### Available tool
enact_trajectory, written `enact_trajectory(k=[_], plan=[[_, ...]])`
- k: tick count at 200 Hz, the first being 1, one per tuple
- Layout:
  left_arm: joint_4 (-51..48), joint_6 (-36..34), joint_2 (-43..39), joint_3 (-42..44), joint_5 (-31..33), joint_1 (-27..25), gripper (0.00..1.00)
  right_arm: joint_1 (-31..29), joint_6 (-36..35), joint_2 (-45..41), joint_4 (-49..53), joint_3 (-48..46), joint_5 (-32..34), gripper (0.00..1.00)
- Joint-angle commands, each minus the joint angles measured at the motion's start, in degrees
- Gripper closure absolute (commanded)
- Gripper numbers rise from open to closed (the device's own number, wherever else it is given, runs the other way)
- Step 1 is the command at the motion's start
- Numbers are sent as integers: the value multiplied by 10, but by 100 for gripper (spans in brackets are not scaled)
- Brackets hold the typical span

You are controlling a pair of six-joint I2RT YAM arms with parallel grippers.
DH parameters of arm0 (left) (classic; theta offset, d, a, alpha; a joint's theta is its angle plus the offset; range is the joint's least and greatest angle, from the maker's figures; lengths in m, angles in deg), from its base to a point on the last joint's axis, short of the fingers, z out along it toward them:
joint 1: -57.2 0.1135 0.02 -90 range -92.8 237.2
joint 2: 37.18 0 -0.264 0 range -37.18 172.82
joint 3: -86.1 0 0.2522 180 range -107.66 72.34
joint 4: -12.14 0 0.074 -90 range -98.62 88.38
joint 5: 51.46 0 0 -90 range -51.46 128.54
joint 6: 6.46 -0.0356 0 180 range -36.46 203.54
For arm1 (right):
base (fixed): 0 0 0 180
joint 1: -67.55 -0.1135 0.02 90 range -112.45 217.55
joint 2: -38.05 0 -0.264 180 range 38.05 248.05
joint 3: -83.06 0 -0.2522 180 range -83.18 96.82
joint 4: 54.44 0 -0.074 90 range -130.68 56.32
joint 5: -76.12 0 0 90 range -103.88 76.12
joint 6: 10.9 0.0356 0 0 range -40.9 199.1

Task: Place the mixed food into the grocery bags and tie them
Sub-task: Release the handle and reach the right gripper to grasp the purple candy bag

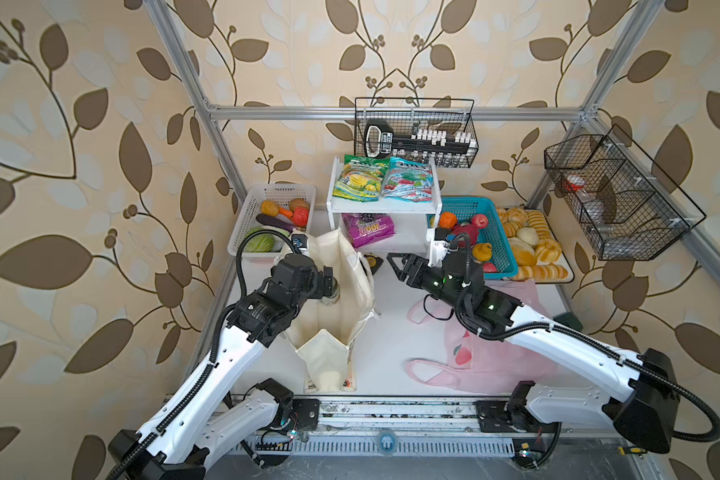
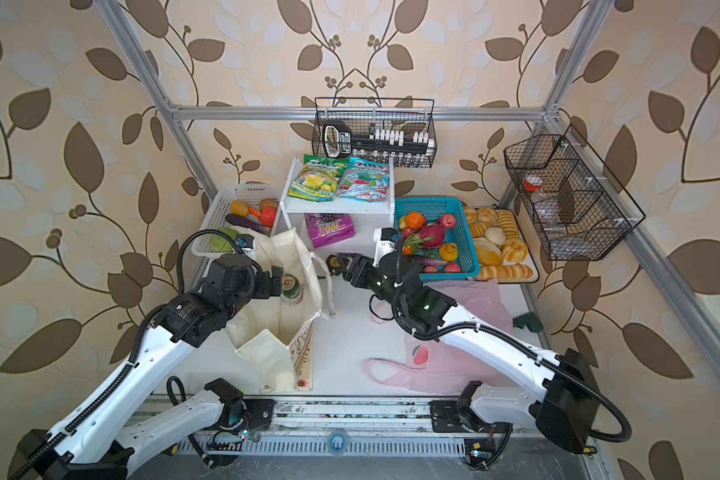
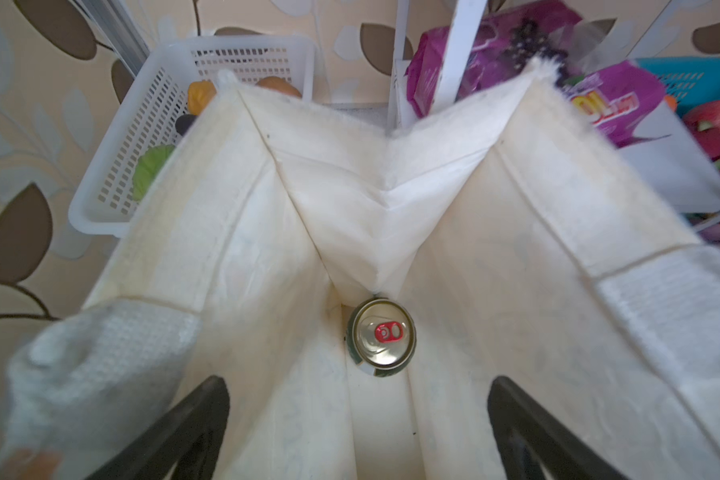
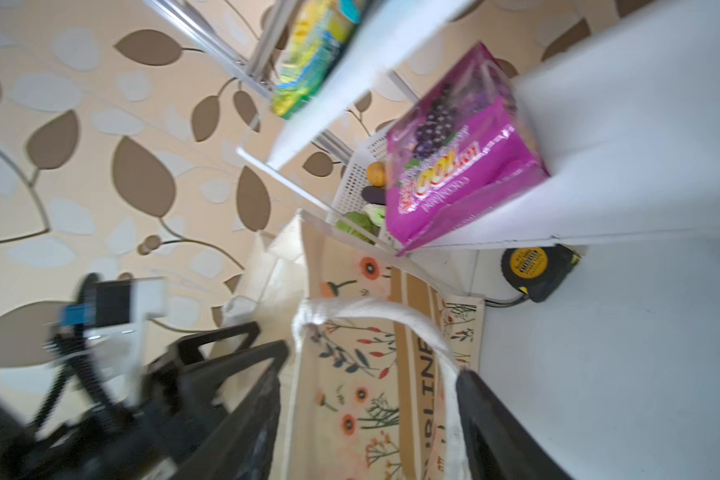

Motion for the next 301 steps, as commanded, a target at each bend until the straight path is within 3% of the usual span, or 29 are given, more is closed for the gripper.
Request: enact_trajectory(k=[1,28,69,99,160,249,273,289,301], plan=[[-15,10,-10,-40,-27,2,1,-3,95,36,-87,-28,87,31],[-31,10,-16,-65,-49,2,1,-8,146,82,-161,-30,151,30],[-49,-1,-36,-92,-62,2,1,11,153,150,-248,-12,189,30],[-61,-10,-49,-105,-71,2,1,32,57,219,-344,13,142,31],[-68,-26,-68,-114,-63,2,1,55,-99,284,-376,70,123,26],[-77,-37,-59,-107,-72,2,1,83,-219,338,-384,103,66,19],[-77,-36,-55,-107,-72,2,1,87,-227,344,-390,105,30,31],[-77,-34,-54,-108,-73,2,1,88,-226,344,-384,107,20,44],[-77,-34,-53,-108,-73,2,1,88,-219,342,-380,103,23,60]])
